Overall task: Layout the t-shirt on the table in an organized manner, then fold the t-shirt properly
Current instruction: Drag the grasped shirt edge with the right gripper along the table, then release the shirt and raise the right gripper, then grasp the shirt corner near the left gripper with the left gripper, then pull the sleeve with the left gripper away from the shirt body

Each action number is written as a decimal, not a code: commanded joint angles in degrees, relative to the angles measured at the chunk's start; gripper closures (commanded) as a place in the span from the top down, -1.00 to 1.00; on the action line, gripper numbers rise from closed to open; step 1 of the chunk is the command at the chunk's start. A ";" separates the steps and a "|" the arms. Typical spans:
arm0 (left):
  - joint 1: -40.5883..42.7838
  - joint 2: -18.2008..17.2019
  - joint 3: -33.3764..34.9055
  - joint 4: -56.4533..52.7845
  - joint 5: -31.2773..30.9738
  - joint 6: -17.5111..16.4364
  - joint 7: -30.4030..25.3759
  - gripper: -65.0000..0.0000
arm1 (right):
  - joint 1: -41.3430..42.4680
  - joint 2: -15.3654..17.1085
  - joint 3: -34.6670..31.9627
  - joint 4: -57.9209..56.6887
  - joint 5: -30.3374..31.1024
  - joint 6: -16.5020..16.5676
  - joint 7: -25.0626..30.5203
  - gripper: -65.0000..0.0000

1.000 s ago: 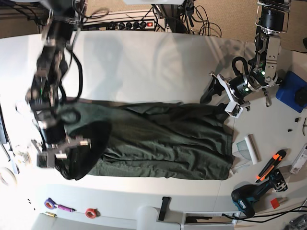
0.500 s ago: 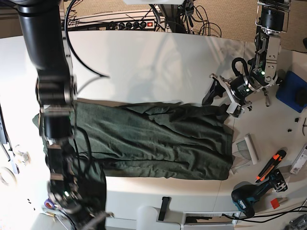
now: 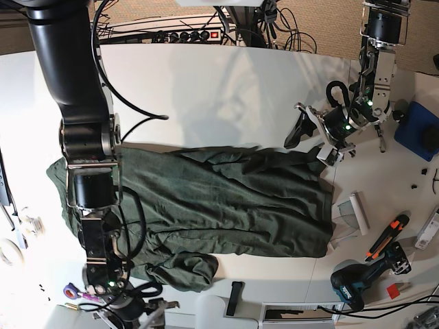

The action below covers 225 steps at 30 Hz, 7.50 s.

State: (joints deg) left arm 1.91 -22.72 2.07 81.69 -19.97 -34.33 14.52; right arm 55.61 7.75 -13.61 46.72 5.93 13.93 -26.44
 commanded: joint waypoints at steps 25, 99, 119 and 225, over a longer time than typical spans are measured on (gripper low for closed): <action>-0.79 -0.61 -0.37 0.83 -0.76 -0.15 -1.62 0.06 | -8.87 15.37 3.15 10.71 6.69 0.17 -0.37 -1.00; -0.66 -0.61 -0.37 0.83 -0.76 -0.13 -2.10 0.06 | -66.97 24.17 39.69 36.81 24.41 3.10 -16.83 -0.39; -0.66 -0.59 -0.37 0.83 -1.03 -0.13 -2.08 0.06 | -52.26 15.02 39.69 20.59 32.15 0.09 -15.17 -0.29; 9.14 -5.38 -22.93 27.15 -34.03 -5.67 31.28 -1.00 | -51.98 30.67 51.17 25.24 48.50 20.15 -30.49 -1.00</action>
State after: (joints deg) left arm 11.46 -27.18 -20.38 107.96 -52.90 -39.97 46.89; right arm 2.74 36.47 37.10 70.89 53.08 33.95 -58.24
